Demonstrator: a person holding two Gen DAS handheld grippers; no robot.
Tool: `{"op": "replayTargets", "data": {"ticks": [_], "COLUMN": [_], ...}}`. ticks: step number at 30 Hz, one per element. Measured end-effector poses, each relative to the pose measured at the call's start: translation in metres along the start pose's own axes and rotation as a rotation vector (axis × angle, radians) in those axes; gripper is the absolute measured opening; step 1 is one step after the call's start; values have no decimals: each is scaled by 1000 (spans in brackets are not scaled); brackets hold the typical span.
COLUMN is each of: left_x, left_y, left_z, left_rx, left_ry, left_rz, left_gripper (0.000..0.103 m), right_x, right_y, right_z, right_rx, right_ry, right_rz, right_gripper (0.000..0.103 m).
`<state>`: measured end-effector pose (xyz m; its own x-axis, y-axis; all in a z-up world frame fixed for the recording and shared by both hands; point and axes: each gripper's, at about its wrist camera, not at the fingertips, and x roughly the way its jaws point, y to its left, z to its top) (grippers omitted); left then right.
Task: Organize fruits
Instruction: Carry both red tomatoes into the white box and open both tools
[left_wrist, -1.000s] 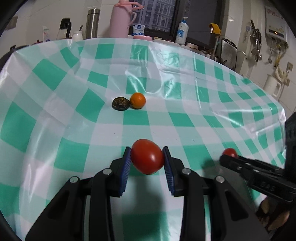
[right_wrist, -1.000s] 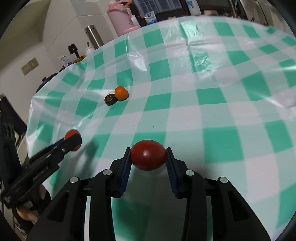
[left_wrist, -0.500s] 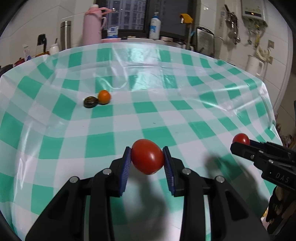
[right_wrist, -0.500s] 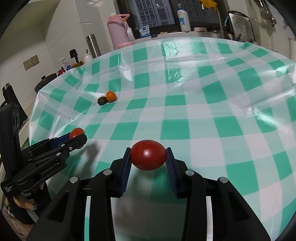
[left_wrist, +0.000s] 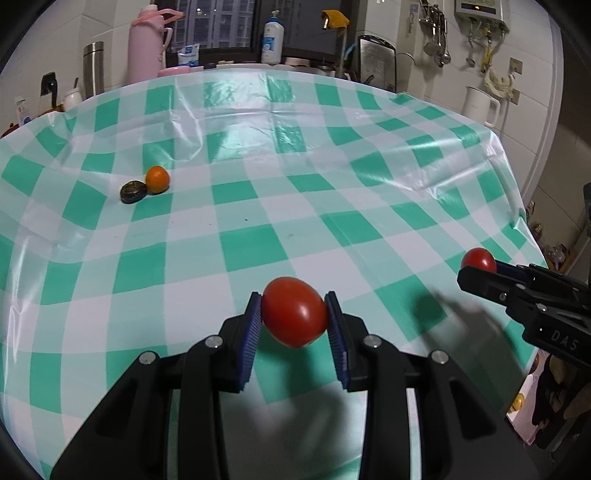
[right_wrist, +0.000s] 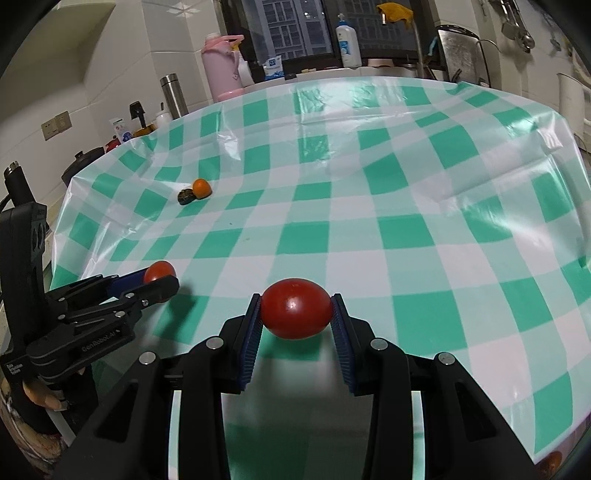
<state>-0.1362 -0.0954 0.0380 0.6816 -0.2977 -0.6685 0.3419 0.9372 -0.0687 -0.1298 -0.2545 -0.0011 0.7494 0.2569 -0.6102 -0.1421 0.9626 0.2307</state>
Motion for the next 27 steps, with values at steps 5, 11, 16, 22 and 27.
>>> {"op": "replayTargets", "data": {"ticks": [5,11,16,22,27], "left_x": [0,3,4,6,6], "left_y": [-11,-32,-54,-90,-126], "left_z": [-3,-6,-10,-15,-18], "left_rx": [18,60,113,193,271], "left_ry": [9,25,38,61,74], "left_rz": [-22,-44,-63,-105,-162], "left_gripper": [35,35,35,35,35], "right_x": [-9,-21,-36,-54,-76], "right_y": [-20,-45,-72,-111,-147], "right_z": [-11,-22,-33,-52,-69], "right_rx": [30,71,113,187,263], "right_ry": [-1,-6,-17,-30,-58], "right_rz": [-35,-70,-115,-173,-232], "right_gripper": [37,37,37,37,37]}}
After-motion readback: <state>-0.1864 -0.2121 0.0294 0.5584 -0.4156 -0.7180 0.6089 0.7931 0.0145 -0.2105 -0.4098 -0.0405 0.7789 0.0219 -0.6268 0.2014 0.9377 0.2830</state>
